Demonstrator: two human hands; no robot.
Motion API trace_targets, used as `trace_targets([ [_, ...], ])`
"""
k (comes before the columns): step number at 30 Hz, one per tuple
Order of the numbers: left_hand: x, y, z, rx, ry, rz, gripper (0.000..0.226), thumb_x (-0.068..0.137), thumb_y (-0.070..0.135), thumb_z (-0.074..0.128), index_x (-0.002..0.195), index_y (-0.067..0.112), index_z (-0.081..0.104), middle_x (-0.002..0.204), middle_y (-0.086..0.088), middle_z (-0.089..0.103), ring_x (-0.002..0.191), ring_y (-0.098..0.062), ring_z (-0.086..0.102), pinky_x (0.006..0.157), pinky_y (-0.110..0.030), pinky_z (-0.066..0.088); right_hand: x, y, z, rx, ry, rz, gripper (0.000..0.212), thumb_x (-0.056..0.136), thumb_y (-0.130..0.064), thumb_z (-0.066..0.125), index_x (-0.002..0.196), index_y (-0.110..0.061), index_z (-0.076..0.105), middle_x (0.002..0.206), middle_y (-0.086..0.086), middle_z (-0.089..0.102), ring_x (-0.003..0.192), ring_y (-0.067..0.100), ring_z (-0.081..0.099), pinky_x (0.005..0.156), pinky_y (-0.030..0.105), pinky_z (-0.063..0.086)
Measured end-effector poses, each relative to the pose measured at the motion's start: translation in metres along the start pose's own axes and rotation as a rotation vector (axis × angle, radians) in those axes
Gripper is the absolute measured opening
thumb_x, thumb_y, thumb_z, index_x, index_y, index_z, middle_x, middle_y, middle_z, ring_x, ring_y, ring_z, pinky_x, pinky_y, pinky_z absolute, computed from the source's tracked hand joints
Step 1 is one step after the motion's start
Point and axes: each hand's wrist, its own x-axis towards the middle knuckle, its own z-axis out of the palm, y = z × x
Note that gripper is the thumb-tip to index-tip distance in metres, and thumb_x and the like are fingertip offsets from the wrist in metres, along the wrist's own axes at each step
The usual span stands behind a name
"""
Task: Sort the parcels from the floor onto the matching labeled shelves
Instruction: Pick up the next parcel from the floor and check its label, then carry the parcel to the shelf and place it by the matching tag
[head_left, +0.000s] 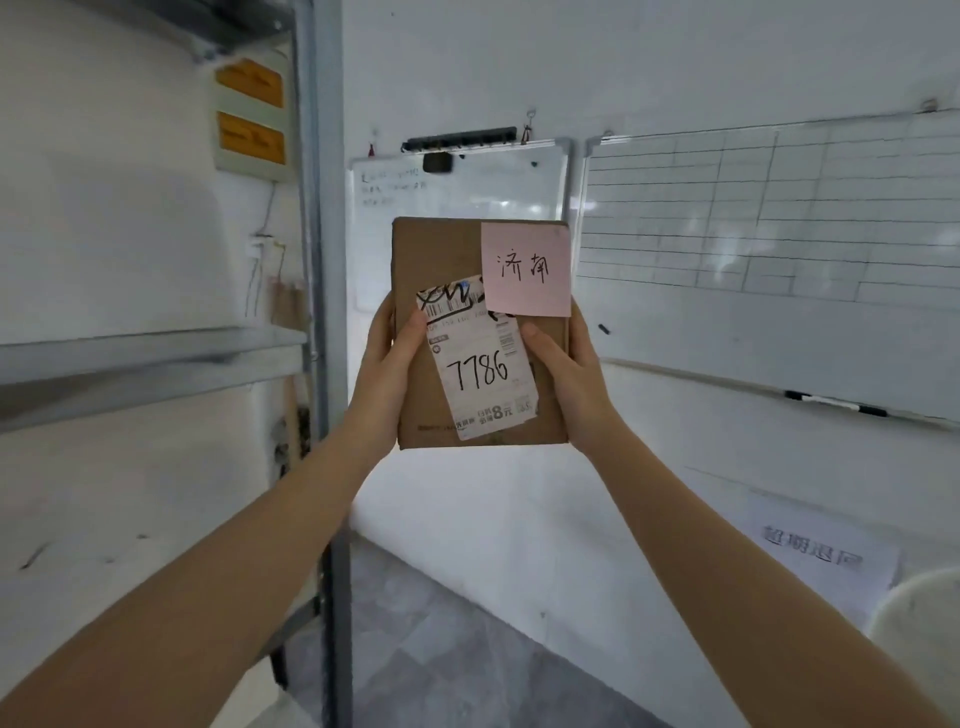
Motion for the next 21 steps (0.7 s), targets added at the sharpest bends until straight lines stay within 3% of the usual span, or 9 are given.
trace_targets([
  [3,-0.021,0.029,-0.033,0.056,0.132,0.032,0.054,0.089,0.04,0.053,0.139,0.033,0.034,0.121,0.002,0.063,0.101,-0.014,0.065,0.071,-0.026,0.057,-0.001,-0.004,0.04,0.099,-0.115,0.003,0.058,0.091,-0.019,0.059,0.143,-0.031,0.035,0.126,0.0,0.061,0.1,0.014,0.067,0.072,0.023,0.057],
  [8,-0.068,0.097,-0.102,0.208,0.344,0.139,0.054,0.089,0.039,0.053,0.139,0.032,0.035,0.127,0.002,0.06,0.102,-0.011,0.065,0.075,-0.026,0.056,-0.013,-0.015,0.139,0.281,-0.342,0.021,0.061,0.087,-0.026,0.064,0.141,-0.033,0.038,0.131,0.001,0.06,0.113,0.02,0.063,0.088,0.038,0.056],
  [11,-0.107,0.148,-0.147,0.298,0.496,0.182,0.054,0.088,0.04,0.054,0.138,0.033,0.035,0.128,0.002,0.06,0.104,-0.013,0.064,0.077,-0.028,0.057,-0.033,-0.028,0.211,0.409,-0.459,0.045,0.058,0.089,-0.023,0.063,0.14,-0.032,0.038,0.13,0.001,0.06,0.112,0.019,0.063,0.085,0.033,0.058],
  [15,-0.179,0.221,-0.202,0.418,0.7,0.258,0.051,0.088,0.039,0.054,0.136,0.034,0.037,0.126,0.002,0.061,0.106,-0.015,0.063,0.086,-0.035,0.053,-0.081,-0.06,0.315,0.56,-0.619,0.046,0.063,0.086,-0.024,0.065,0.142,-0.033,0.038,0.135,-0.002,0.057,0.118,0.017,0.058,0.093,0.039,0.053],
  [21,-0.301,0.317,-0.262,0.544,0.983,0.364,0.049,0.087,0.04,0.057,0.133,0.034,0.043,0.123,0.0,0.064,0.105,-0.02,0.064,0.089,-0.041,0.053,-0.179,-0.126,0.441,0.75,-0.874,0.049,0.06,0.088,-0.02,0.064,0.142,-0.031,0.039,0.134,-0.007,0.057,0.117,0.009,0.058,0.086,0.024,0.053],
])
